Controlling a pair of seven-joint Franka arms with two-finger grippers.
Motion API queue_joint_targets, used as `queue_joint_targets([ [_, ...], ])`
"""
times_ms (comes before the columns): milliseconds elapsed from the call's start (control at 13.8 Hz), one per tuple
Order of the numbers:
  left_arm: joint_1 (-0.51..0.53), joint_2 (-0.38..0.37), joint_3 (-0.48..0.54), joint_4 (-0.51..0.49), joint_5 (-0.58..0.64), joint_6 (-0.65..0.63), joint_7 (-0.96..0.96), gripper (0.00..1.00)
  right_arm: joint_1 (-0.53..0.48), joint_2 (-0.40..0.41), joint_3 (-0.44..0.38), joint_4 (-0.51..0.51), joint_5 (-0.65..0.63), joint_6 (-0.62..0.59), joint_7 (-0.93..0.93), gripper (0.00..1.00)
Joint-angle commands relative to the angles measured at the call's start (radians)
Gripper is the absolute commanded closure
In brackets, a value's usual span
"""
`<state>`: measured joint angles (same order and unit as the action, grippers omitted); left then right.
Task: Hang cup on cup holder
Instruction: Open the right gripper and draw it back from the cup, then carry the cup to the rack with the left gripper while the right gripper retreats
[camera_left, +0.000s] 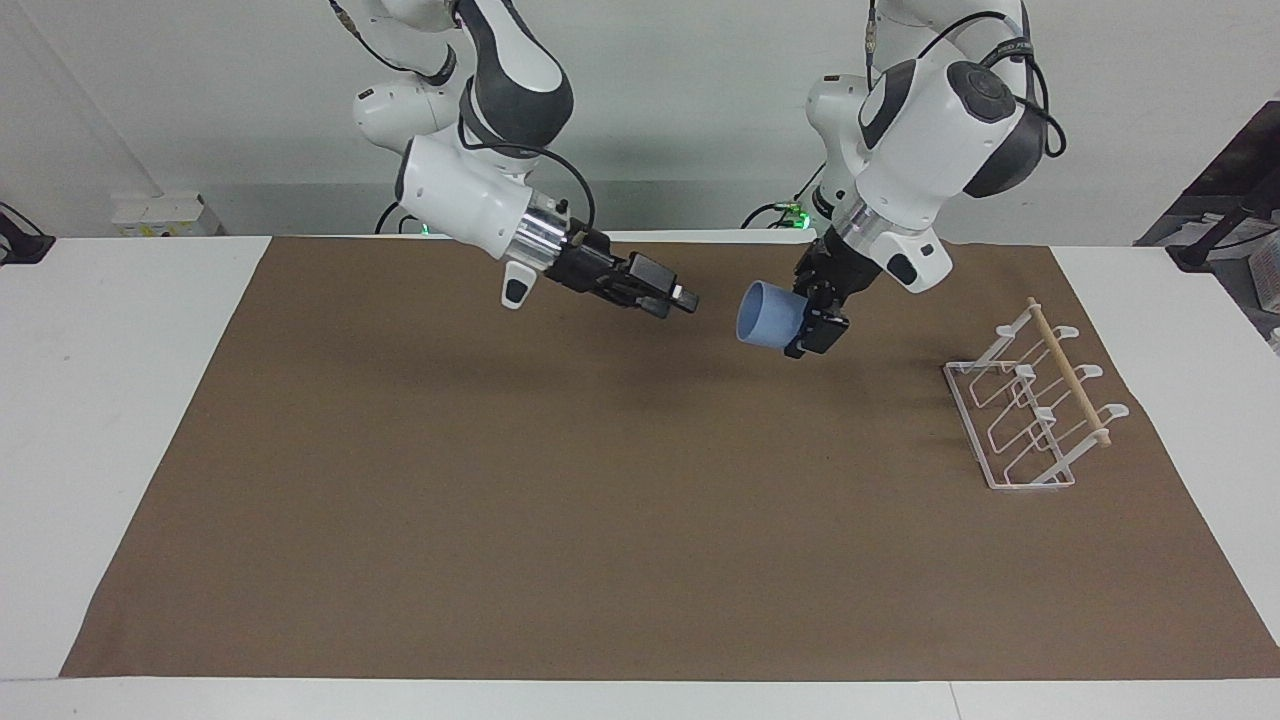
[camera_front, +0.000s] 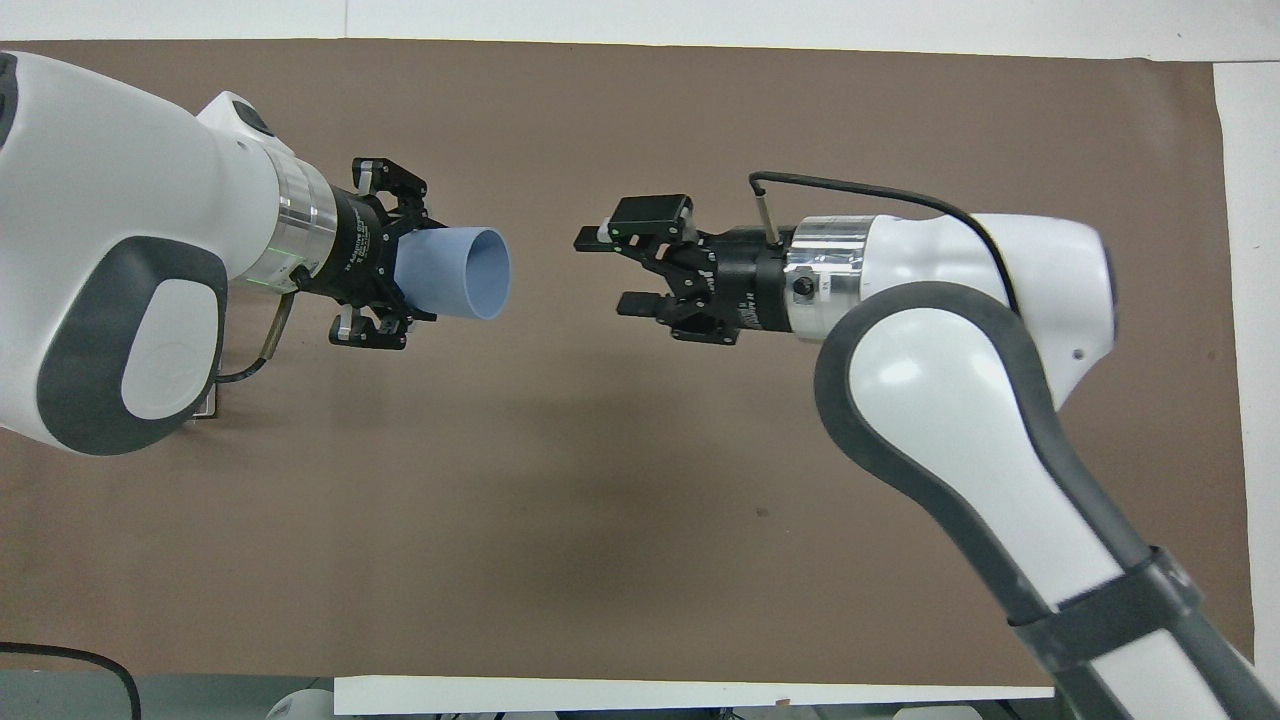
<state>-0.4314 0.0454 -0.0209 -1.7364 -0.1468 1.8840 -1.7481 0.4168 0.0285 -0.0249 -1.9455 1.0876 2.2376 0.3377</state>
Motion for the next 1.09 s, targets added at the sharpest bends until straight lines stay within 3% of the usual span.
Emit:
queue_joint_targets([
  [0, -0.007, 0.033, 0.01, 0.086, 0.258, -0.132, -0.047, 0.64, -0.11, -0.038, 0.007, -0.016, -0.26, -0.123, -0.011, 0.01],
  [289, 0.029, 0.051, 0.012, 0.086, 0.657, -0.138, -0.047, 0.64, -0.211, -0.07, 0.002, 0.042, -0.726, -0.249, -0.089, 0.01],
  [507, 0.071, 0.128, 0.013, 0.08, 0.953, -0.146, -0.048, 0.64, -0.3, -0.039, 0.002, 0.221, -0.953, -0.476, -0.123, 0.01],
  [796, 0.134, 0.226, 0.022, 0.071, 1.241, -0.164, -0.053, 0.64, -0.325, -0.059, 0.002, 0.345, -1.119, -0.726, -0.14, 0.01],
  [1013, 0.154, 0.305, 0.022, 0.047, 1.403, -0.201, -0.062, 0.64, -0.384, 0.008, 0.002, 0.503, -1.14, -0.854, -0.262, 0.01],
])
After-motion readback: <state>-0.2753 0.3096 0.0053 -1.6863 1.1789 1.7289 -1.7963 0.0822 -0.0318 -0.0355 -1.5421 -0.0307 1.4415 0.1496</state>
